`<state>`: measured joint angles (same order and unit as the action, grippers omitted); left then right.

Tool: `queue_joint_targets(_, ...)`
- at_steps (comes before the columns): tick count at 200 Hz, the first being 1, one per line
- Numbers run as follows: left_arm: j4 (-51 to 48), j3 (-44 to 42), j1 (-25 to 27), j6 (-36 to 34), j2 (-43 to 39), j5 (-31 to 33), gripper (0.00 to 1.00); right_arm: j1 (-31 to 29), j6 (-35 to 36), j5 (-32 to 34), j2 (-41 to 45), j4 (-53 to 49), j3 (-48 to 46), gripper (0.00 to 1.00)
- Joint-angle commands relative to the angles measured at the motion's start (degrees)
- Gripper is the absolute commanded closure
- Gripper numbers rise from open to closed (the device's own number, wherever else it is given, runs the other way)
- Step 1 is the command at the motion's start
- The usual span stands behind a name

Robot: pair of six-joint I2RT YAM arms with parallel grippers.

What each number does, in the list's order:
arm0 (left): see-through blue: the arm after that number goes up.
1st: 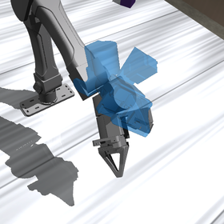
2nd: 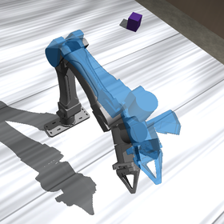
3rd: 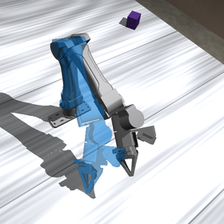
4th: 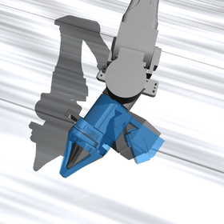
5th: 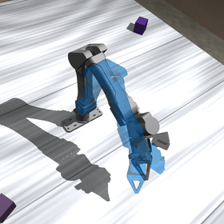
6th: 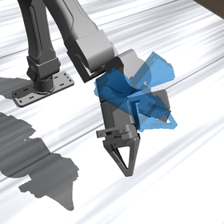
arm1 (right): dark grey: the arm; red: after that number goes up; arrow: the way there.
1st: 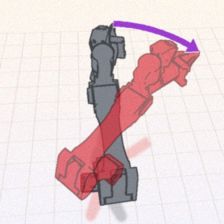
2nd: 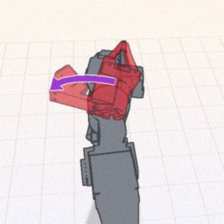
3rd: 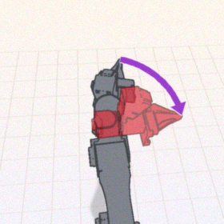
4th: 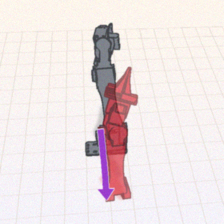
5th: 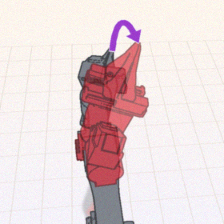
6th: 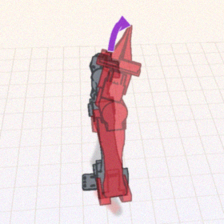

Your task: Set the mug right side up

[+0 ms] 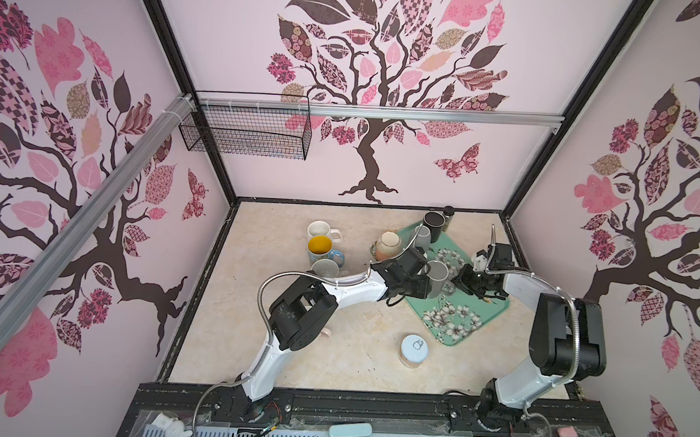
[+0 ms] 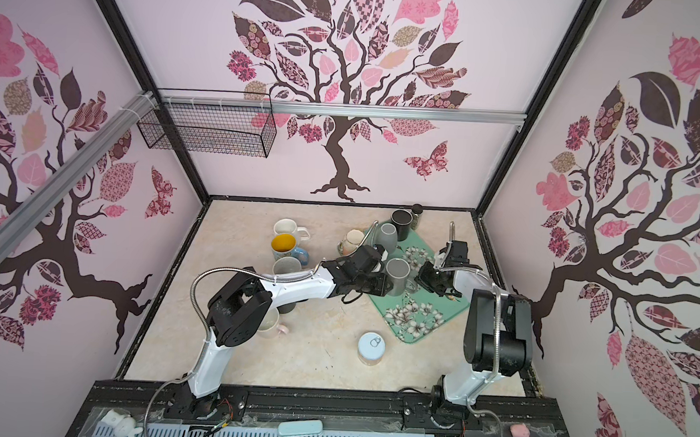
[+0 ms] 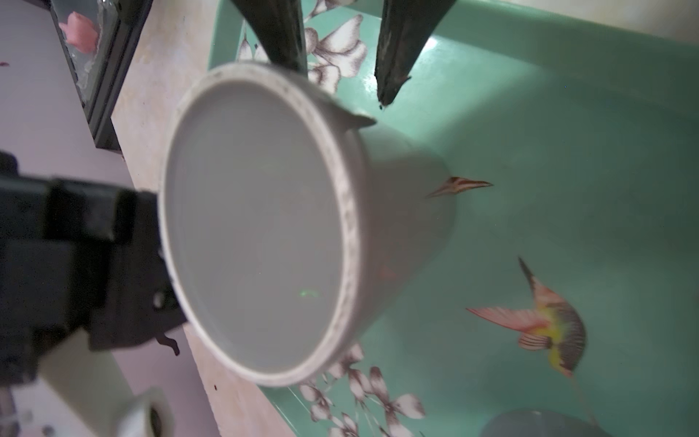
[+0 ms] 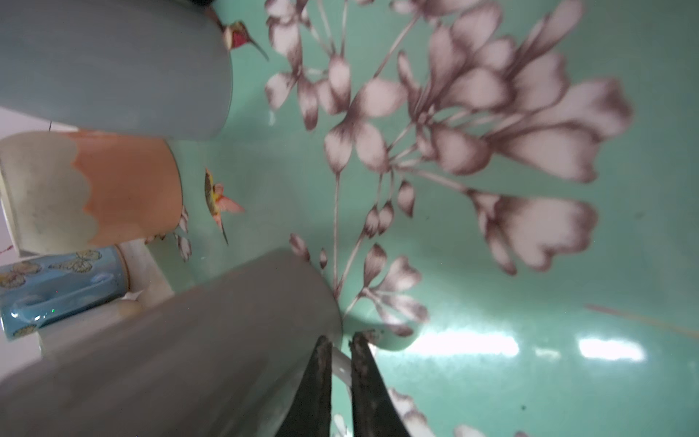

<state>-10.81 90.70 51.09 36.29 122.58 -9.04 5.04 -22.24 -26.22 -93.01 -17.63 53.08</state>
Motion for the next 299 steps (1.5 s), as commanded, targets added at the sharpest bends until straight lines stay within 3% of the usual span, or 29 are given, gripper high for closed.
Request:
queue_joint_targets(1, 0.81, 1.94, -0.71, 0.14, -0.26, 0.86, 0.67, -3.41, 1.15, 0.53, 4.73, -0.48, -1.03, 0.85)
queue_joint_targets(29, 1.32, 0.34, -1.46, -0.16, -1.62, 1.79, 0.67, -4.09, 1.16, 3.71, 9.56, -1.74, -2.27, 0.78)
queue_joint_targets(48, 1.31, -0.17, -1.86, -0.43, -2.23, 1.74, 0.67, -4.12, 2.01, 7.56, 12.76, -4.53, -1.28, 0.63)
queue_joint_targets(61, 1.19, -0.81, -2.04, -0.67, -3.18, 1.7, 0.67, -4.62, 2.25, 10.39, 15.65, -6.05, -1.18, 0.58)
queue_joint_targets(86, 1.16, -3.33, -2.29, -1.54, -6.08, 2.29, 0.66, -10.46, 3.88, 17.67, 19.55, -8.68, -0.78, 0.49)
queue_joint_targets(108, 1.69, -6.74, -2.78, -1.63, -9.14, 2.67, 0.65, -14.5, 6.22, 18.9, 17.33, -9.29, -0.62, 0.45)
queue_joint_targets(154, 3.83, -14.71, -4.0, -0.53, -15.33, 2.08, 0.65, -16.26, 9.25, 19.93, 7.89, -8.92, 2.12, 0.44)
queue_joint_targets(192, 4.3, -18.26, -4.72, -0.74, -18.22, 2.97, 0.65, -17.57, 10.91, 22.19, 3.02, -8.92, 5.41, 0.56)
queue_joint_targets(253, 4.29, -21.62, -6.05, -3.01, -22.84, 3.12, 0.64, -19.72, 12.66, 24.0, 2.78, -10.4, 8.58, 0.91)
queue_joint_targets(278, 4.38, -23.15, -6.81, -3.45, -26.13, 3.3, 0.62, -19.76, 12.01, 23.29, 4.76, -10.09, 8.71, 1.0)
queue_joint_targets(299, 4.98, -25.02, -7.72, -3.2, -29.41, 2.72, 0.58, -19.72, 10.23, 21.37, 7.4, -8.58, 8.53, 1.0)
